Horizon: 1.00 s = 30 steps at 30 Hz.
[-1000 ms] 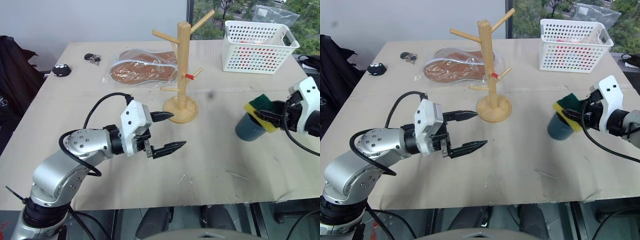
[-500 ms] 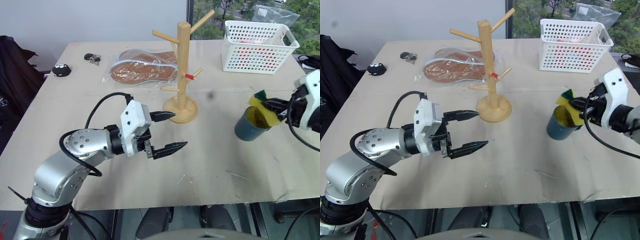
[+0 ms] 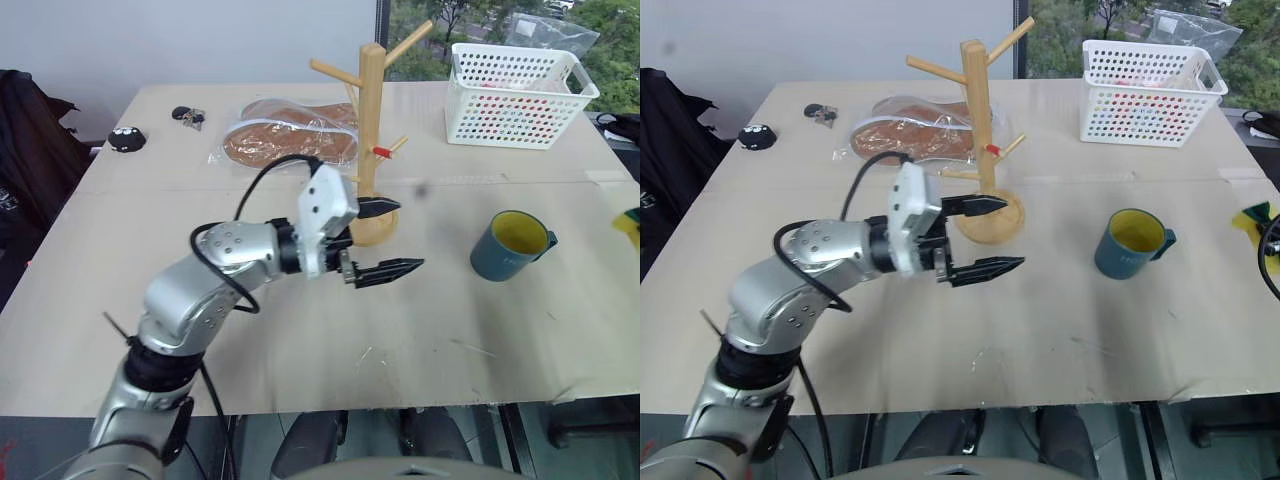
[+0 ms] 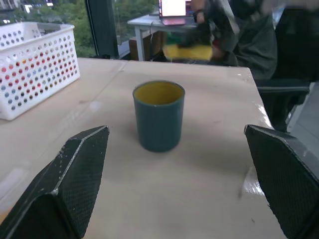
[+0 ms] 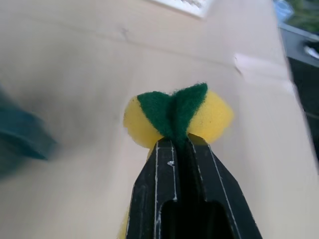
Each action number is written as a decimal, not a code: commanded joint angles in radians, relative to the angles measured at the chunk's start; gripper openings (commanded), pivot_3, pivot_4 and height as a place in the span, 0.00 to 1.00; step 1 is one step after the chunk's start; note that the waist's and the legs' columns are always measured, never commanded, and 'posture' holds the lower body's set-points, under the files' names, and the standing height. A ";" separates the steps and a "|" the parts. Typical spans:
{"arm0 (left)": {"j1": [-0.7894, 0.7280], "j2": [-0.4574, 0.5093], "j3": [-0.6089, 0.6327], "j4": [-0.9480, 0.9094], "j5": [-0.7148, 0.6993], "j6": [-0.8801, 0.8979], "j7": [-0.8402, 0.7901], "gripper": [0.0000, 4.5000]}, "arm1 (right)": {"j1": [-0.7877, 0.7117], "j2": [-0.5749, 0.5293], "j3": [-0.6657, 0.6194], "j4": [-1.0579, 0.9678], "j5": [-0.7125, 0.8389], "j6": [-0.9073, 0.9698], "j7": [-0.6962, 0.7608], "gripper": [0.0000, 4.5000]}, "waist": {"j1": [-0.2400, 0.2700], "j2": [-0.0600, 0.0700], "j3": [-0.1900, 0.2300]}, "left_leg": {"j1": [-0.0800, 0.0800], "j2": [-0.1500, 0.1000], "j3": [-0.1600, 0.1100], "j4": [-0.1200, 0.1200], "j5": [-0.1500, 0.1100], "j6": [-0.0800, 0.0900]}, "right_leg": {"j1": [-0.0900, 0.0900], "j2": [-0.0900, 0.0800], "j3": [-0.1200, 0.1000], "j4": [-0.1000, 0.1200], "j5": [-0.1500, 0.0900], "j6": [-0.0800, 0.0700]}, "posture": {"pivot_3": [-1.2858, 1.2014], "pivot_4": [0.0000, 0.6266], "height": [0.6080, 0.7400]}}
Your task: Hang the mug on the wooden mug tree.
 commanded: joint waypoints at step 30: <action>-0.045 0.050 0.012 0.003 -0.011 0.051 -0.148 1.00 | 0.007 0.403 0.128 -0.162 -0.076 -0.318 -0.070 0.98 | 0.001 0.002 0.000 | 0.006 0.001 0.005 0.000 0.000 0.000 | 0.000 0.002 0.008 0.006 0.000 0.001 | 0.52 0.24 1.00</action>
